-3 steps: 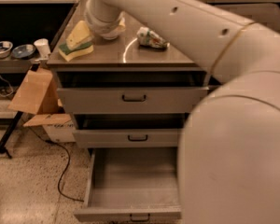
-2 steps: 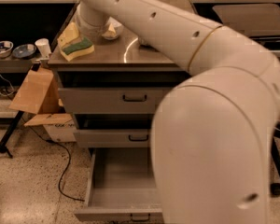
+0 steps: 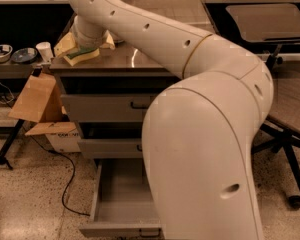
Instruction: Place sponge into bottom drawer
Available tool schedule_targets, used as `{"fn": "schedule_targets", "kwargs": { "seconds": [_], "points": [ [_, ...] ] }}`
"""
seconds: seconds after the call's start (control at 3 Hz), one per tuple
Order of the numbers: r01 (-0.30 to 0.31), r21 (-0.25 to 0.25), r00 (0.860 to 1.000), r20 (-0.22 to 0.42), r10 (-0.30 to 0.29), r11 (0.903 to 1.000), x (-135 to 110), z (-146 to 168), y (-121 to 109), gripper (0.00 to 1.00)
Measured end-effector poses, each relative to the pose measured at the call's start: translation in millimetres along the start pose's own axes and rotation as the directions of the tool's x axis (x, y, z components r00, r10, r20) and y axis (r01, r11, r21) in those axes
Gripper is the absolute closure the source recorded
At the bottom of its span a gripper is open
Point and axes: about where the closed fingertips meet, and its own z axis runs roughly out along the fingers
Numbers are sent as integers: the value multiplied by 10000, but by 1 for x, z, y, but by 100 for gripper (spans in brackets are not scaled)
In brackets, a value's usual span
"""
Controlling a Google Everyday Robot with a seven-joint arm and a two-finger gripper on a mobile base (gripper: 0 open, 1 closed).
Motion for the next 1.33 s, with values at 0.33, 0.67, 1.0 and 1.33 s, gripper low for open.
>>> {"fn": "schedule_targets", "kwargs": {
  "seconds": [0.33, 0.67, 1.0, 1.33],
  "points": [
    [33, -2, 10000, 10, -33, 10000, -1, 15, 4, 0],
    [115, 156, 9998, 145, -118, 9998, 0, 27, -4, 0],
    [271, 422, 9994, 210, -280, 9987, 0, 39, -11, 0],
    [410, 783, 9989, 201, -427, 9961, 2, 47, -21, 0]
  ]
}}
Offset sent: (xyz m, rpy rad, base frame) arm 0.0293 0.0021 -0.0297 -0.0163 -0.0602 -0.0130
